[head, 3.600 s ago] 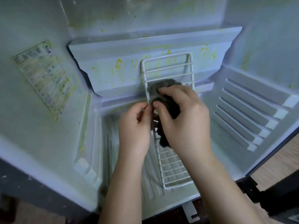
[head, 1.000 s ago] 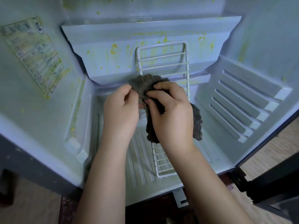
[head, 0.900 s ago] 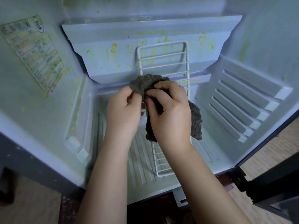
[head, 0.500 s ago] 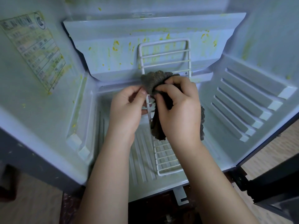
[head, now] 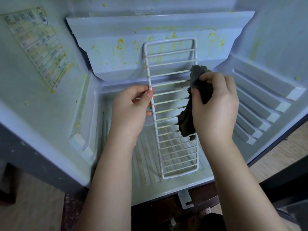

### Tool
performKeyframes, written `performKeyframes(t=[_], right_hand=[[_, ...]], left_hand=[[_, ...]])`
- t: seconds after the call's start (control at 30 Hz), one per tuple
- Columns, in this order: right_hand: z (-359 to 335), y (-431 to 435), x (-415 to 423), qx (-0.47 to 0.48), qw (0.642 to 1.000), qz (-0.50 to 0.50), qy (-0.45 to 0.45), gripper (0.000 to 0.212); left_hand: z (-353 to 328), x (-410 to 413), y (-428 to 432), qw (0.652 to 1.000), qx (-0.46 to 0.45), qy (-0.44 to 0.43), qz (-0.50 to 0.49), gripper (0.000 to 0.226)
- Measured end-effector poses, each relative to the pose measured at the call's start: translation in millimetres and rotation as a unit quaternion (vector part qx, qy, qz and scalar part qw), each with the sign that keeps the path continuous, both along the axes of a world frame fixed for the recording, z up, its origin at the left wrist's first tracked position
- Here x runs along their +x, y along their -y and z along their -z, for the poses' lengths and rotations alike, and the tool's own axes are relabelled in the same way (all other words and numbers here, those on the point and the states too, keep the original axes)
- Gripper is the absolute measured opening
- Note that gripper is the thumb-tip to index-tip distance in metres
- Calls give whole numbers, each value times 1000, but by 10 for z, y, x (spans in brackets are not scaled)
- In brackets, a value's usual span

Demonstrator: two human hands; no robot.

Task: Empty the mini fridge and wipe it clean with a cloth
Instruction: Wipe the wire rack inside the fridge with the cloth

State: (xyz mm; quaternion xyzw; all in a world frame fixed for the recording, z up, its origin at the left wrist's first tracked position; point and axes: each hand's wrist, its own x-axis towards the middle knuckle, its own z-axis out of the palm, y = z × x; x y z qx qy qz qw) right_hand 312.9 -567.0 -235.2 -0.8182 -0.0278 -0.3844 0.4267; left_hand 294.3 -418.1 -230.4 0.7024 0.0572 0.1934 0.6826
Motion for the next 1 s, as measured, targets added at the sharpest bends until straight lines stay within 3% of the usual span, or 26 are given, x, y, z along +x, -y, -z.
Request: performKeyframes(t=[0.1,0.23,0.53,0.7,0.87,1.0], right_hand=[[-41,-169,-52,-41,999,-10,17,30],[-23,-518,-156,-91,993,-71,31,25],[-116,-376,-136,-74,995,-58,-31,15],[-307,-56,-124,-125,968,-122,-183,35],[-320,-26,-165,-171,945,-192,-201,63],[-208,-37,-96,-123,969,-163,-139,27]], left_hand=[[7,22,9,1000,-13,-1,-9,21],[28,32,31,999,-39,-3,7,20],[45,46,24,999,-37,1,-3,18],[53,54,22,999,-38,-1,-10,17],[39,39,27,999,-41,-4,-9,19],[41,41,25,999,-36,-5,-8,20]])
